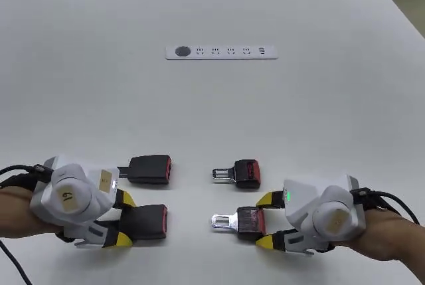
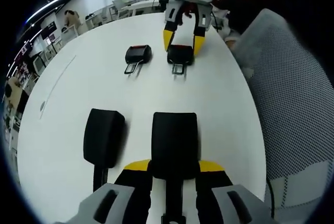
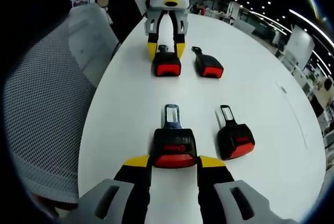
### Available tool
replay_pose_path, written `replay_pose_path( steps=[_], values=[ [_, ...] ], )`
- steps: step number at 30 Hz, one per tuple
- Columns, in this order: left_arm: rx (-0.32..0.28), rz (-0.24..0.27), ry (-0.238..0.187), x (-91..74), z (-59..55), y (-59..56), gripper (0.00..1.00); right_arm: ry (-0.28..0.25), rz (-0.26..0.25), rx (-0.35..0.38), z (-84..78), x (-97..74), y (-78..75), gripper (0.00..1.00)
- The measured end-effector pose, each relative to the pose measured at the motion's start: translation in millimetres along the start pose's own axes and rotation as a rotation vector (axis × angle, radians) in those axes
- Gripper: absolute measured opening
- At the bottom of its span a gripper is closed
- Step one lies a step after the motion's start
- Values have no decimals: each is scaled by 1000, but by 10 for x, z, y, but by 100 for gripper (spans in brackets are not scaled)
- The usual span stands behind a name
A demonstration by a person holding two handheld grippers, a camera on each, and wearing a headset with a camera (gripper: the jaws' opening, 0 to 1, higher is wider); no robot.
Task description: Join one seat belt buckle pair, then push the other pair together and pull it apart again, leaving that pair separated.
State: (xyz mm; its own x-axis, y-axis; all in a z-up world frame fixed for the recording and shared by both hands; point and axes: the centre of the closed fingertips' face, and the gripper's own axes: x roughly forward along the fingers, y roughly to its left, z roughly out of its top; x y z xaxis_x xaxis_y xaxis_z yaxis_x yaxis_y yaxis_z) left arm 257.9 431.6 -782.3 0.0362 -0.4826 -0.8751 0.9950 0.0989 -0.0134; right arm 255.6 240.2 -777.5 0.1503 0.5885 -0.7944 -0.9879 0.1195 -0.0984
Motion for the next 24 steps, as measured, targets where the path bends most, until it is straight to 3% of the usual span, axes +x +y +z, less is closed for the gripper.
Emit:
replay_pose_path(
  steps=[9, 24],
  values=[
    [-16, 1, -3, -5, 19, -9, 33, 0, 5, -4, -3, 7, -3, 31],
    [-20, -6, 38, -9, 1, -5, 33, -14, 16, -6, 127, 75, 6, 31]
  ],
)
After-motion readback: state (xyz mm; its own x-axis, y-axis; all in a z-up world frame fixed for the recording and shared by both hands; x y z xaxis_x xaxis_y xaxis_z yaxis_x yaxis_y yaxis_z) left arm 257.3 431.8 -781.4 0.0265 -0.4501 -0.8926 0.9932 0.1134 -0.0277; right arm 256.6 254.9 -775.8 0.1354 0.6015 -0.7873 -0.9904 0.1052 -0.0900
